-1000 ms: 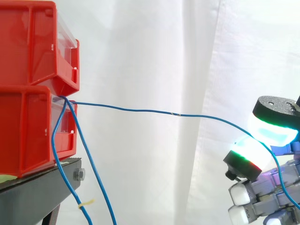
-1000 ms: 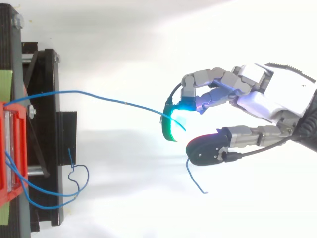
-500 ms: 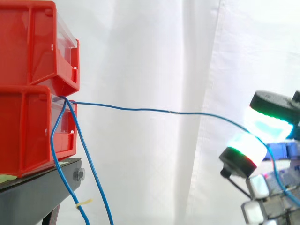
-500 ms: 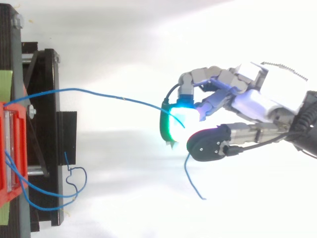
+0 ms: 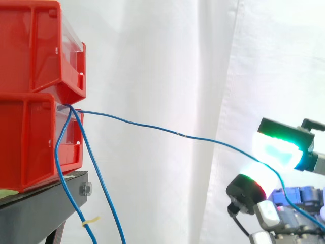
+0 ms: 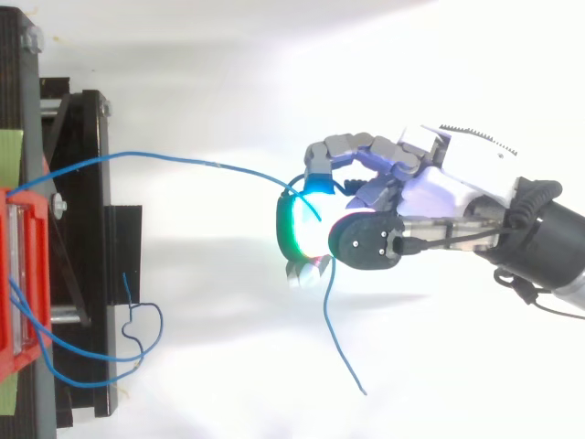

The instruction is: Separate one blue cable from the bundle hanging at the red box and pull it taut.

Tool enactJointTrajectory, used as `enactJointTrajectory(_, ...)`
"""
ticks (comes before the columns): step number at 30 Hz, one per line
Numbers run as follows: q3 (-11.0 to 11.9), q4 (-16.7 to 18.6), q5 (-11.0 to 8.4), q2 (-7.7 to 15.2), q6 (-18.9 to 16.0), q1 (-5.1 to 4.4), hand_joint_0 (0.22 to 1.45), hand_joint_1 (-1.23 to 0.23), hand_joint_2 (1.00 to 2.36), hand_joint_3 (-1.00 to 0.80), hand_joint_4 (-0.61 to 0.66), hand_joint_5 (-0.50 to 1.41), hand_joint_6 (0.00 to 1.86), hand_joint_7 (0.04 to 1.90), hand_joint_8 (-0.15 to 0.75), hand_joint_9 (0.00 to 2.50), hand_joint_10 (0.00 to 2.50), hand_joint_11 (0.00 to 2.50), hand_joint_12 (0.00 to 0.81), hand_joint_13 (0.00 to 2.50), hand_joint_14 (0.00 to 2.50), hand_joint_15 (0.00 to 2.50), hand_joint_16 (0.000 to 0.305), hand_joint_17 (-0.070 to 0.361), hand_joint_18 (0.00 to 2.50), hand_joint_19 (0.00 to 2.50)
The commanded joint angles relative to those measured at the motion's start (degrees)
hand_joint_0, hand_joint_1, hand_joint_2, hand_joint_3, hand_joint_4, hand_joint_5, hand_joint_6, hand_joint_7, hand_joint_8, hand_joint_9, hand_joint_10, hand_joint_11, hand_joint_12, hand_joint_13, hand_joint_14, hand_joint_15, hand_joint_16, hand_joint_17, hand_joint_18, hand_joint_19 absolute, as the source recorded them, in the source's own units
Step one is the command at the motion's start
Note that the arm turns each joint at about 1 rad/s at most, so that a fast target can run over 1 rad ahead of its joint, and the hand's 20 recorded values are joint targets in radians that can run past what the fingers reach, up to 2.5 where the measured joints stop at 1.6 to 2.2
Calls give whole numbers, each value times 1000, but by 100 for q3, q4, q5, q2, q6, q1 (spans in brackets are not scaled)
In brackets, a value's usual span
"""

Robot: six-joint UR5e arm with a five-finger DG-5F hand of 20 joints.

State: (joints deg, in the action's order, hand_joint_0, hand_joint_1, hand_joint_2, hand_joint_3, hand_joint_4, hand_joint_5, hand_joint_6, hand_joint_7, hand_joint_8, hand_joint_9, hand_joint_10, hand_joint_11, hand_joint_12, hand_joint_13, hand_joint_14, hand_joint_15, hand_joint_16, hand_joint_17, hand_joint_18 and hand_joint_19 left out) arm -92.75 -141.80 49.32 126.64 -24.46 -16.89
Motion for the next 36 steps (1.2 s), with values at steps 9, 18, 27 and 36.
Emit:
enactJointTrajectory(9, 231, -146, 78, 159, -675, 10, 706, -740, 1019, -158, 24, -210, 919, 1332, 540, 1383, 18, 608, 411, 996, 17, 434, 49, 111, 872, 530)
enactJointTrajectory(18, 275, -225, 69, 168, -762, -25, 705, -729, 1018, -166, 26, -216, 923, 1337, 528, 1189, 17, 466, 414, 974, 15, 436, 51, 114, 868, 537)
enactJointTrajectory(27, 618, -656, -273, 168, -1246, -34, 712, -722, 1018, -163, 21, -219, 931, 1304, 401, 798, 11, 411, 433, 1129, 17, 462, 49, 111, 875, 511)
enactJointTrajectory(36, 688, -805, -282, 159, -2019, -69, 716, -713, 1019, -163, 31, -221, 932, 1308, 395, 793, 11, 446, 423, 1303, 20, 678, 48, 109, 870, 506)
